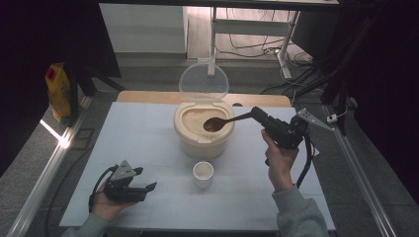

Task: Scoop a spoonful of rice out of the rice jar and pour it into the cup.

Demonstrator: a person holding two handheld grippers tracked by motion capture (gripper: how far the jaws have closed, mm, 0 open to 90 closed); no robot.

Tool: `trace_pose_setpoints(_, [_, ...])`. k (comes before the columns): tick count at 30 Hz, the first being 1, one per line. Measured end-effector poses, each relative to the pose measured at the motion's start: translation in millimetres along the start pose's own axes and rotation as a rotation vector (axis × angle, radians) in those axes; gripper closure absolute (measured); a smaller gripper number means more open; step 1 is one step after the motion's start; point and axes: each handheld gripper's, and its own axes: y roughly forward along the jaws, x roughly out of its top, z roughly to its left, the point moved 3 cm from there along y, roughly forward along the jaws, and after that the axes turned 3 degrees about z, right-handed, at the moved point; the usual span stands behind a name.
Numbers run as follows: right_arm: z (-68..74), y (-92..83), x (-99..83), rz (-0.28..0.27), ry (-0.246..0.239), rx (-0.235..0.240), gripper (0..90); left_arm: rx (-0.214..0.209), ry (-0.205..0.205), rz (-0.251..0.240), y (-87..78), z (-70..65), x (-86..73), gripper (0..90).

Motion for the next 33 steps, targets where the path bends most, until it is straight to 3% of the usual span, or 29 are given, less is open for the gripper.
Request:
trace_pose_setpoints(10, [-8.7,18.3,10.8,0.028,-0.041,-0.102,83.1,-0.002,0.007,-0.001,0.0,-1.2,0.0,23.5])
trace_pose_setpoints(15, [-9.5,26.9,13.5,0.046,-0.067,-0.128,83.0,-0.003,0.008,0.005,1.1,-1.6,-0.3,23.6])
trace_pose_setpoints(26, [-11.5,31.7,11.6,0.097,-0.137,-0.212,83.0,-0.002,0.008,0.011,2.7,-2.0,-1.2,23.5])
trace_pose_setpoints(33, [-13.1,42.2,2.3,0.166,-0.113,-0.212,83.1,-0.002,0.008,0.014,3.2,-1.7,-1.5,23.5])
